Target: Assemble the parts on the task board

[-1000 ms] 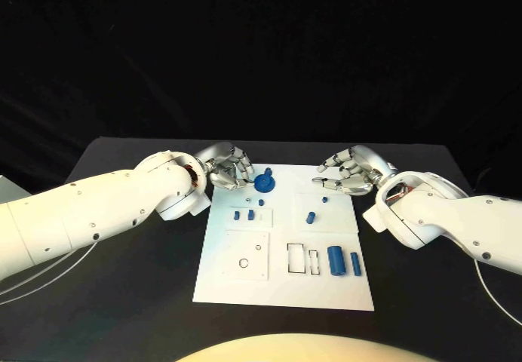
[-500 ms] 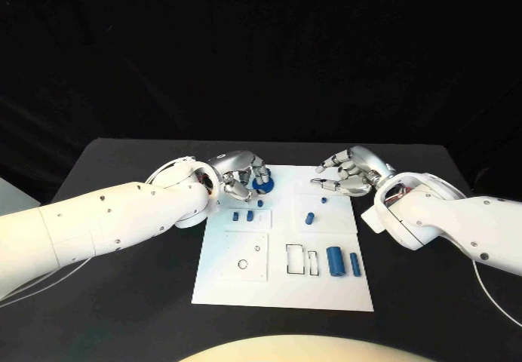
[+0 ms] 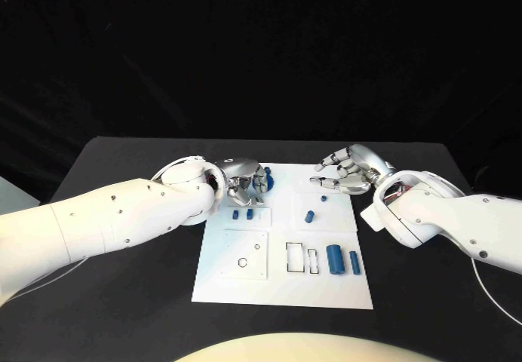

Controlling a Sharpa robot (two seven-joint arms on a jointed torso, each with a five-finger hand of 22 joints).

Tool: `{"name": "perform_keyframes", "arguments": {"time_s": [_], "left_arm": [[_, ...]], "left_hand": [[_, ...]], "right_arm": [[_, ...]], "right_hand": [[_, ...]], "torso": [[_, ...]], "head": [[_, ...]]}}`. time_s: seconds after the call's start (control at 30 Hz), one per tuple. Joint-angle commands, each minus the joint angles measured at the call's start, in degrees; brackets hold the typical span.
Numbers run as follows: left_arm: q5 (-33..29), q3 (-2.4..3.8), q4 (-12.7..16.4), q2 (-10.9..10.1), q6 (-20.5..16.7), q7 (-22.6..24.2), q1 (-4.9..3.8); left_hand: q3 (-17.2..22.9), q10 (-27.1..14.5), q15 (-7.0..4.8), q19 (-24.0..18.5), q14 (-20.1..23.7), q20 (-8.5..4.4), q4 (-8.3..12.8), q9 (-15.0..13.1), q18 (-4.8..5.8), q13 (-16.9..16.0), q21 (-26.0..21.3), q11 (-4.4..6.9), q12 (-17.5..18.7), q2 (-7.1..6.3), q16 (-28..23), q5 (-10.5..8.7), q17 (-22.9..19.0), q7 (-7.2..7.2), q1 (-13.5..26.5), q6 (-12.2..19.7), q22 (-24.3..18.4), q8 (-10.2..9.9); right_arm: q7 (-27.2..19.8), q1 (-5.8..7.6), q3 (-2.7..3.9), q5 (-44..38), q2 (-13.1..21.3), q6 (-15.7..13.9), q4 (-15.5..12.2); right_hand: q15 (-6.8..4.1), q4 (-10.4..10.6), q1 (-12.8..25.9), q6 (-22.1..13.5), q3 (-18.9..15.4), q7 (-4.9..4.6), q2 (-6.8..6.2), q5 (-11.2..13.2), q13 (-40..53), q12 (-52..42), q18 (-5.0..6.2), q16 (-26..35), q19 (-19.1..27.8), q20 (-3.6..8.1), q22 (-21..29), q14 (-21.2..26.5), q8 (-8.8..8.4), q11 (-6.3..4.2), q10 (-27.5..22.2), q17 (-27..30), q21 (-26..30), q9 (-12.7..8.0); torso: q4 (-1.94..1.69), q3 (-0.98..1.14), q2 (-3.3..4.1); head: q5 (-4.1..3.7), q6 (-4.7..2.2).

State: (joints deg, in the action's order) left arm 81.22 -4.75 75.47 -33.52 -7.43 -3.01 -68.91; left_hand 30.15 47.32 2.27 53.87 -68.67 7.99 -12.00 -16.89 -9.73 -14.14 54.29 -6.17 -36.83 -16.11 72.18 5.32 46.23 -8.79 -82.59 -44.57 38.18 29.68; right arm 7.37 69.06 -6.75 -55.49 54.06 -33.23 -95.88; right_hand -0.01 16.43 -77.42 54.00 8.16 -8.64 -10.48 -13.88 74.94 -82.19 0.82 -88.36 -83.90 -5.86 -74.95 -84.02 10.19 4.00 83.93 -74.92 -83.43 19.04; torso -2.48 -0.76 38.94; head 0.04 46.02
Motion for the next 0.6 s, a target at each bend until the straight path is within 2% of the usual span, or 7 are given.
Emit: {"name": "perform_keyframes", "arguments": {"time_s": [0.03, 0.27, 0.6], "left_arm": [[1.7, 0.00, -0.3, 0.4, 3.4, -1.6, 0.06], [1.7, -0.03, -1.2, 0.8, 3.2, -2.0, 0.06], [1.0, -0.07, -2.4, 1.8, 3.3, -1.6, 0.24]], "left_hand": [[0.1, 0.4, 0.01, 0.4, -0.6, 0.04, 0.2, 0.1, -0.79, 0.1, 0.4, 0.02, -0.3, 0.01, 0.5, -0.20, 0.4, -0.08, 0.5, -0.4, 0.2, -0.3], [0.7, 0.7, -0.03, 0.5, -1.0, -0.01, 0.6, 0.3, -0.80, 0.5, 0.9, 0.08, -0.3, 0.29, 1.4, -0.14, 1.0, -0.08, 0.3, -0.9, 0.6, -0.6], [1.9, 1.3, -0.12, 0.4, -1.5, -0.11, 1.4, 0.6, -0.80, 1.0, 1.9, 0.18, -0.3, 0.73, 2.7, -0.15, 1.9, -0.07, 0.0, -1.7, 1.2, -1.0]], "right_arm": [[-0.8, -0.04, 0.00, -0.2, 0.0, -0.1, -0.1], [-0.8, -0.04, 0.01, -0.2, 0.0, -0.2, -0.2], [-0.8, -0.04, 0.01, -0.2, -0.1, -0.1, -0.2]], "right_hand": [[-0.42, 0.1, -0.1, -0.1, 0.4, 0.11, 0.16, -0.2, 9.1, 0.4, 0.77, 0.3, -3.1, 0.32, -11.4, -4.9, 0.18, -0.25, 0.1, -10.7, 0.2, 0.0], [-0.42, 0.1, -0.1, -0.1, 0.4, 0.11, 0.16, -0.2, 9.1, 0.4, 0.77, 0.3, -3.1, 0.32, -11.4, -4.9, 0.18, -0.25, 0.1, -10.7, 0.2, 0.0], [-0.42, 0.1, -0.1, -0.1, 0.4, 0.11, 0.16, -0.2, 9.1, 0.4, 0.77, 0.3, -3.1, 0.32, -11.4, -4.9, 0.18, -0.25, 0.1, -10.7, 0.2, 0.0]], "torso": [[0.01, 0.01, -0.01], [-0.09, 0.01, -0.05], [0.00, -0.01, -0.04]], "head": [[-0.07, 0.02], [-0.13, 0.09], [-0.35, 0.28]]}}
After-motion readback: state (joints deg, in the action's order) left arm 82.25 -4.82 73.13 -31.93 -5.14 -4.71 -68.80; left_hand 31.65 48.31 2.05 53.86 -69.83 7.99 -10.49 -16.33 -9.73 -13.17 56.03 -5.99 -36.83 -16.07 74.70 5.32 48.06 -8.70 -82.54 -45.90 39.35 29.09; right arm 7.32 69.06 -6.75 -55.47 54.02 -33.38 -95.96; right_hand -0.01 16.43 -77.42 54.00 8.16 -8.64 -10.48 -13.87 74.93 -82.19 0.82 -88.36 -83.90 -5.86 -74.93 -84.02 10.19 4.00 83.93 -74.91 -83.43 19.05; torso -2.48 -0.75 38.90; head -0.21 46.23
